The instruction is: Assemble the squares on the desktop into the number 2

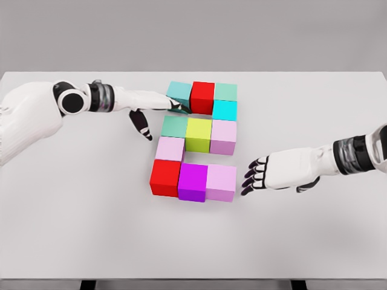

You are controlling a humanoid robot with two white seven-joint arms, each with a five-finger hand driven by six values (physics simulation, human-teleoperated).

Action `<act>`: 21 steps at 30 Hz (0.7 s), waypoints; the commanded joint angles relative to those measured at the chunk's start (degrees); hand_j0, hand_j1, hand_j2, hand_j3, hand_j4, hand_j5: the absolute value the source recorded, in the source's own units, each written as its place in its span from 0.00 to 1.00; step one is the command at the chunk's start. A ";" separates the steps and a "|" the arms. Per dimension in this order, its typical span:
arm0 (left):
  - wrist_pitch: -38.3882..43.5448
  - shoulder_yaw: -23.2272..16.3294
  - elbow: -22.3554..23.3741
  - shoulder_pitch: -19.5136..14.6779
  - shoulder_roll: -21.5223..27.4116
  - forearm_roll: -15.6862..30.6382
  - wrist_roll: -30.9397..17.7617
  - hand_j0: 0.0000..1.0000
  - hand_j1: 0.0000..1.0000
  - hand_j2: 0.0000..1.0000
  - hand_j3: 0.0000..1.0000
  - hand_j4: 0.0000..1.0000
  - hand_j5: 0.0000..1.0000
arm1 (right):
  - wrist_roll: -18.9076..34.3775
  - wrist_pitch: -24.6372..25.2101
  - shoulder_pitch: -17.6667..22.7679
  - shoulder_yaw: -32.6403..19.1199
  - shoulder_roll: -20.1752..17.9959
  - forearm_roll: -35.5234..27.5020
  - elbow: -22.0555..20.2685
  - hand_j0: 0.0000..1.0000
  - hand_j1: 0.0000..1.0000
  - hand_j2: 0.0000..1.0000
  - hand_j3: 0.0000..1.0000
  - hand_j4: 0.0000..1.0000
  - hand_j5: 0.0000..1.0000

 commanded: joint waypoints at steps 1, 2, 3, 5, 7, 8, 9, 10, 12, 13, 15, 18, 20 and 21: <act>0.10 0.12 -0.03 0.00 -0.56 0.35 -0.01 1.00 1.00 1.00 1.00 1.00 1.00 | -0.02 0.12 0.00 -0.14 -0.07 -0.25 0.09 1.00 1.00 1.00 1.00 1.00 1.00; 0.10 0.12 -0.03 0.00 -0.56 0.35 -0.01 1.00 1.00 1.00 1.00 1.00 1.00 | -0.02 0.12 0.00 -0.14 -0.07 -0.25 0.18 1.00 1.00 1.00 1.00 1.00 1.00; 0.10 0.12 -0.03 0.00 -0.56 0.35 -0.01 1.00 1.00 1.00 1.00 1.00 1.00 | -0.02 0.12 0.00 -0.14 -0.07 -0.25 0.18 1.00 1.00 1.00 1.00 1.00 1.00; 0.10 0.12 -0.03 -0.09 -0.74 0.35 -0.72 1.00 1.00 1.00 1.00 1.00 1.00 | -0.02 0.12 0.00 -0.14 -0.07 -0.25 0.18 1.00 1.00 1.00 1.00 1.00 1.00; 0.10 0.12 0.06 -0.09 -1.00 0.35 -0.80 1.00 1.00 1.00 1.00 1.00 1.00 | -0.02 0.12 0.00 -0.14 -0.07 -0.25 0.18 1.00 1.00 1.00 1.00 1.00 1.00; 0.10 0.21 -0.03 -0.09 -1.00 0.35 -0.80 1.00 1.00 1.00 1.00 1.00 1.00 | -0.02 0.12 0.00 -0.14 -0.07 -0.25 0.18 1.00 1.00 1.00 1.00 1.00 1.00; 0.10 0.21 -0.03 -0.09 -0.91 0.35 -0.80 1.00 1.00 1.00 1.00 1.00 1.00 | -0.02 0.12 0.00 -0.14 -0.07 -0.25 0.18 1.00 1.00 1.00 1.00 1.00 1.00; 0.10 0.30 -0.03 -0.18 -0.56 0.44 -0.80 1.00 1.00 1.00 1.00 1.00 1.00 | -0.02 0.12 0.00 -0.23 -0.07 -0.25 0.27 1.00 1.00 1.00 1.00 1.00 1.00; -0.25 0.39 -0.20 -0.35 0.23 0.44 -0.80 1.00 1.00 1.00 1.00 1.00 1.00 | -0.02 0.12 0.00 -1.28 -0.07 -0.42 0.97 1.00 1.00 1.00 1.00 1.00 1.00; -0.27 0.39 -0.47 -0.35 1.02 0.53 -0.80 1.00 1.00 1.00 1.00 1.00 1.00 | -0.02 0.12 0.00 -2.86 -0.07 -0.60 2.72 1.00 1.00 1.00 1.00 1.00 1.00; -0.27 0.39 -1.17 -0.26 2.95 0.62 -0.80 1.00 1.00 1.00 1.00 1.00 1.00 | -0.02 0.12 -0.17 -5.58 -0.07 -1.12 7.20 1.00 1.00 1.00 1.00 1.00 1.00; -0.27 0.56 -1.43 0.00 7.87 0.97 -0.80 1.00 1.00 1.00 1.00 1.00 1.00 | -0.02 0.12 -0.26 -9.37 0.02 -8.41 15.64 1.00 1.00 1.00 1.00 1.00 1.00; -0.27 0.65 -1.43 0.18 11.30 0.97 -0.80 1.00 1.00 1.00 1.00 1.00 1.00 | -0.02 0.12 -0.26 -9.45 -0.07 -14.66 17.05 1.00 1.00 1.00 1.00 1.00 1.00; -0.27 0.65 -1.35 0.26 12.36 0.97 -0.80 1.00 1.00 1.00 1.00 1.00 1.00 | -0.02 0.12 -0.26 -9.45 -0.07 -15.54 17.05 1.00 1.00 1.00 1.00 1.00 1.00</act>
